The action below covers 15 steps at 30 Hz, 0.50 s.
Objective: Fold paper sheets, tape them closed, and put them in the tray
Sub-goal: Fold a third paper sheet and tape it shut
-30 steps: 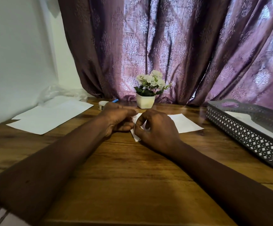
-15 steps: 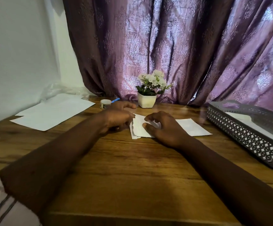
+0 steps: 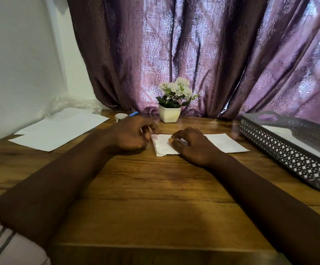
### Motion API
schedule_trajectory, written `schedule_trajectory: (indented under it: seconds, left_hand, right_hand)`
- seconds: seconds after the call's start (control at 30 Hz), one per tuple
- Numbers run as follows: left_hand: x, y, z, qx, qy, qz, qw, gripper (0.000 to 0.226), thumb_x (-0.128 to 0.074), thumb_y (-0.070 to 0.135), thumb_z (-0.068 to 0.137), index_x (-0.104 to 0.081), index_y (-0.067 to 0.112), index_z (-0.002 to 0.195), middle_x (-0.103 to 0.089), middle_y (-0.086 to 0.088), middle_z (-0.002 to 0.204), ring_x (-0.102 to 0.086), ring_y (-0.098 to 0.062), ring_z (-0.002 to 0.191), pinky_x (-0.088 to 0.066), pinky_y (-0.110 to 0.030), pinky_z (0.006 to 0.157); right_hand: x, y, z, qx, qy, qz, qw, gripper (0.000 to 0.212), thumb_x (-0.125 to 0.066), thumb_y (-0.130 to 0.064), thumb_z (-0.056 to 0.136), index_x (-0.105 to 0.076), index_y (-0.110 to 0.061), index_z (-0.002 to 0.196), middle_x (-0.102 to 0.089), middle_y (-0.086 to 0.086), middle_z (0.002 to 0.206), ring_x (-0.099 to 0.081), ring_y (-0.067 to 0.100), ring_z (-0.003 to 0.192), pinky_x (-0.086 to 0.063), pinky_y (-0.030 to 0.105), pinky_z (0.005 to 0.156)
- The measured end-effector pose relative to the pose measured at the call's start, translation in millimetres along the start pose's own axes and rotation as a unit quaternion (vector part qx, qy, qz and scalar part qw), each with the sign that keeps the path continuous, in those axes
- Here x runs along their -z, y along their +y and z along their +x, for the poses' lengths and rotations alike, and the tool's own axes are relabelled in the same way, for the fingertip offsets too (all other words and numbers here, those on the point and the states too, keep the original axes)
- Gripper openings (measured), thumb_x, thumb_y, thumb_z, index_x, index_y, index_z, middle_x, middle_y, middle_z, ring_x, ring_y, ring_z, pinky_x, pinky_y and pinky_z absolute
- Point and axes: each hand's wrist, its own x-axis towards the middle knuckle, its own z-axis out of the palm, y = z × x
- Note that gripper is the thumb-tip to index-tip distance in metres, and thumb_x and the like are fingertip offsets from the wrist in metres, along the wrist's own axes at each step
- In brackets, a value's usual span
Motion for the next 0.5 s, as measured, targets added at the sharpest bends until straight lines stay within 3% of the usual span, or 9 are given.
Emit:
schedule_trajectory:
  seconds: [0.1,0.17,0.33,0.43,0.5]
  left_hand:
    - [-2,-3,1,0.014,0.035,0.002,0.999,0.025,-0.073,0.013,0.082,-0.075,0.032,0.098,-0.072,0.011,0.092,-0.064,-0.005,0.086,-0.05,-0.024,0.07]
    - [-6,-4,4,0.029,0.046,-0.029,0.998,0.02,-0.074,0.017,0.085,-0.074,0.029,0.101,-0.071,0.011,0.095,-0.064,-0.004,0.088,-0.047,-0.021,0.07]
    - [-19,-5,10,0.045,0.02,-0.143,0.989,0.042,-0.079,-0.003,0.079,-0.068,0.017,0.115,-0.077,-0.002,0.098,-0.074,-0.015,0.092,-0.062,-0.038,0.089]
    - [-21,-8,13,0.039,0.013,-0.142,0.989,0.043,-0.083,-0.001,0.077,-0.069,0.016,0.114,-0.078,-0.001,0.099,-0.074,-0.014,0.094,-0.061,-0.04,0.092]
    - [-21,-9,13,0.028,0.007,-0.125,0.992,0.04,-0.085,0.007,0.078,-0.07,0.018,0.114,-0.076,0.003,0.103,-0.072,-0.012,0.099,-0.058,-0.038,0.096]
  right_hand:
    - [0,-2,-2,0.004,-0.011,-0.026,1.0,0.047,-0.053,-0.062,0.096,-0.061,-0.036,0.135,-0.053,0.001,0.14,-0.041,0.023,0.137,-0.037,0.049,0.114]
    - [0,-6,-4,0.021,-0.03,-0.046,0.998,0.049,-0.051,-0.06,0.097,-0.053,-0.042,0.142,-0.047,-0.002,0.149,-0.036,0.023,0.142,-0.032,0.052,0.117]
    - [0,-14,-5,0.025,-0.066,-0.062,0.996,0.048,-0.047,-0.057,0.1,-0.048,-0.048,0.147,-0.044,-0.005,0.157,-0.031,0.024,0.147,-0.027,0.053,0.119]
    - [2,-16,-5,0.021,-0.075,-0.057,0.995,0.052,-0.048,-0.063,0.096,-0.049,-0.047,0.146,-0.044,-0.008,0.158,-0.031,0.023,0.148,-0.027,0.053,0.119]
    - [5,-15,-6,0.022,-0.093,-0.033,0.995,0.069,-0.051,-0.078,0.082,-0.05,-0.048,0.145,-0.045,-0.012,0.157,-0.033,0.021,0.147,-0.027,0.052,0.12]
